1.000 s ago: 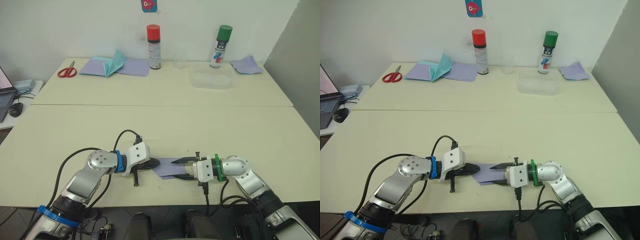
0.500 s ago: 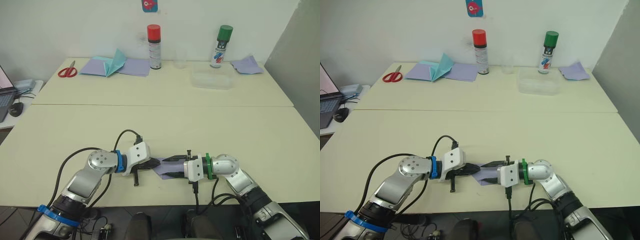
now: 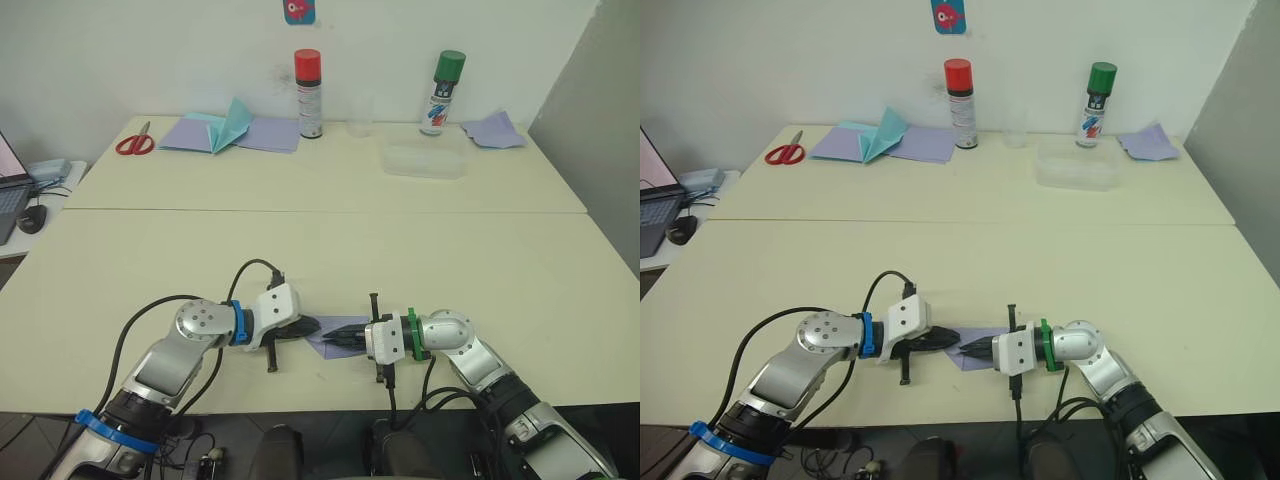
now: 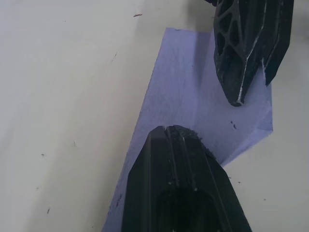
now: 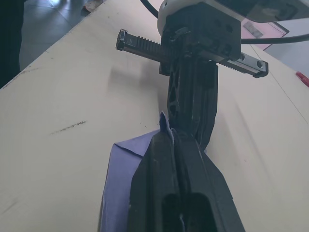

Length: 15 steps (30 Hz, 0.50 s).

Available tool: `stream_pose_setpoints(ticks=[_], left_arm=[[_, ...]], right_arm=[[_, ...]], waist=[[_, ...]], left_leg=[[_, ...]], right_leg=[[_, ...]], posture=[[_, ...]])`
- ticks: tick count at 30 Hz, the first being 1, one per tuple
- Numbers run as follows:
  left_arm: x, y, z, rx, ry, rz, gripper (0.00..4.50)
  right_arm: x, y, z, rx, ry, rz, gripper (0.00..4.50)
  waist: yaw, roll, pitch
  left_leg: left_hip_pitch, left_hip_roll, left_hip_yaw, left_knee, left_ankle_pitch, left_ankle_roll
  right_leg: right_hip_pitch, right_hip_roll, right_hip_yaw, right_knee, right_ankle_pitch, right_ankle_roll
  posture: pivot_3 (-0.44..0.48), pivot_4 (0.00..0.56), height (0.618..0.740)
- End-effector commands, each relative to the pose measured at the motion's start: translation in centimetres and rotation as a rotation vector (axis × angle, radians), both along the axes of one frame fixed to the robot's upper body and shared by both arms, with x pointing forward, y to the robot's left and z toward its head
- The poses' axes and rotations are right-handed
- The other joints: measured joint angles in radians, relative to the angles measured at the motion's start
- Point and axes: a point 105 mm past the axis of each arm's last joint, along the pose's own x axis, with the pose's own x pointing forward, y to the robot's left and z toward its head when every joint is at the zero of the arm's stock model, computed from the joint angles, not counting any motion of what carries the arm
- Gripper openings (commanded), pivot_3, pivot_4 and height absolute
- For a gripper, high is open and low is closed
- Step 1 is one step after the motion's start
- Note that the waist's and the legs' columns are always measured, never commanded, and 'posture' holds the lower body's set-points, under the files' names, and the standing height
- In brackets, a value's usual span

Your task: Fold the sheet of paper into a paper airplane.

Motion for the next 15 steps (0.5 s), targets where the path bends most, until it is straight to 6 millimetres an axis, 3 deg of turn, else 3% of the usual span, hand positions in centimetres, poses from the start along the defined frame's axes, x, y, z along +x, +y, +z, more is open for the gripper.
stream_pose_setpoints(ticks=[1, 9, 15], left_arm=[[0.2, 2.3, -2.1, 0.07, 0.106, 0.092, 0.0], [0.4, 3.4, -2.1, 0.101, 0.114, 0.117, 0.0], [0.2, 3.2, -2.2, 0.094, 0.12, 0.119, 0.0]], right_arm=[[0.0, 0.2, 0.9, 0.038, 0.016, 0.006, 0.02], [0.2, 0.4, 1.6, 0.075, 0.099, -0.02, 0.02], [1.2, 1.2, 2.8, 0.144, 0.348, -0.109, 0.02]], waist=[[0.0, 0.0, 0.0], [-0.003, 0.0, 0.0], [-0.004, 0.0, 0.0]], left_leg=[[0.0, 0.0, 0.0, 0.0, 0.0, 0.0], [0.0, 0.001, 0.0, 0.0, 0.0, 0.0], [0.001, 0.005, 0.0, -0.003, 0.0, 0.0]], right_leg=[[0.0, 0.0, 0.0, 0.0, 0.0, 0.0], [0.0, 0.0, 0.0, 0.0, 0.0, 0.0], [-0.001, 0.001, 0.0, 0.0, -0.001, -0.001]], posture=[[0.0, 0.15, 0.74], [0.0, 0.15, 0.74], [0.0, 0.15, 0.74]])
